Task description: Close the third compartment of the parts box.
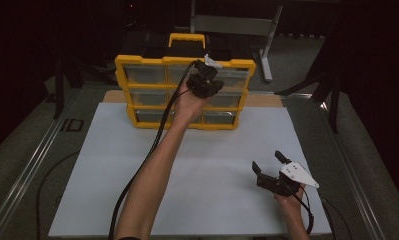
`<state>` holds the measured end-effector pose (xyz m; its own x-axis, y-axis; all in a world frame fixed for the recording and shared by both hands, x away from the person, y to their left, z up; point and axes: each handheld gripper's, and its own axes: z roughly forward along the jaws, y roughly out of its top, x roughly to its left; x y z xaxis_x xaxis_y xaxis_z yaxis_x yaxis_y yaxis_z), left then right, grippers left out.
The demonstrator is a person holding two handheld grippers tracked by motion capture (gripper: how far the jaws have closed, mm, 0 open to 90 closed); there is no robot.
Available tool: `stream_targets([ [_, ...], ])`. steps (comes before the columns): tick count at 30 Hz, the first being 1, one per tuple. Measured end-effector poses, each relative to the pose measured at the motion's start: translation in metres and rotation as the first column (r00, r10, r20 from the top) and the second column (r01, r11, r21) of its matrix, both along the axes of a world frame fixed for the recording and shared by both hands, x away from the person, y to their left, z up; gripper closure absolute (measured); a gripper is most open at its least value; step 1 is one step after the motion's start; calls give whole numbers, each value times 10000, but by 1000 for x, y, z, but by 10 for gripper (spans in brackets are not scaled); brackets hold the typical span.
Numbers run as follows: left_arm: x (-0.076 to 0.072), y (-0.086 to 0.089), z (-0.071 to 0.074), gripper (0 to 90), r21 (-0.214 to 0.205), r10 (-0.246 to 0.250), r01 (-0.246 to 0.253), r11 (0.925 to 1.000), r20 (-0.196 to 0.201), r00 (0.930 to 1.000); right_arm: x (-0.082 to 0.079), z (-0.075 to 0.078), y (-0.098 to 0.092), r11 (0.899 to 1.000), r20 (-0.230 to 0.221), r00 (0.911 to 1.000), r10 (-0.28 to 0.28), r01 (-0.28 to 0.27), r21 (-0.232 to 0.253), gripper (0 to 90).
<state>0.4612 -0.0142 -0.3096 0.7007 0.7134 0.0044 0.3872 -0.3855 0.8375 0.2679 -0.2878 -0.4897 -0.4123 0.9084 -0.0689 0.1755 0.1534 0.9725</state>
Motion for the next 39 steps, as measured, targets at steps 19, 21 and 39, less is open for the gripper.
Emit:
stream_targets([
  [19, 11, 10, -17, 900, -188, 1215, -1219, 9924, -212, 9924, -2, 0, -1, 10000, 28, 10000, -60, 60, -5, 103],
  [21, 11, 10, -17, 900, -191, 1216, -1219, 9924, -190, 9924, -1, 0, -1, 10000, 24, 10000, -41, 41, -27, 103],
  [39, 7, 9, -18, 899, -104, 805, -803, 9967, 220, 9965, -1, 0, -1, 10000, 26, 10000, -53, 54, -38, 103],
])
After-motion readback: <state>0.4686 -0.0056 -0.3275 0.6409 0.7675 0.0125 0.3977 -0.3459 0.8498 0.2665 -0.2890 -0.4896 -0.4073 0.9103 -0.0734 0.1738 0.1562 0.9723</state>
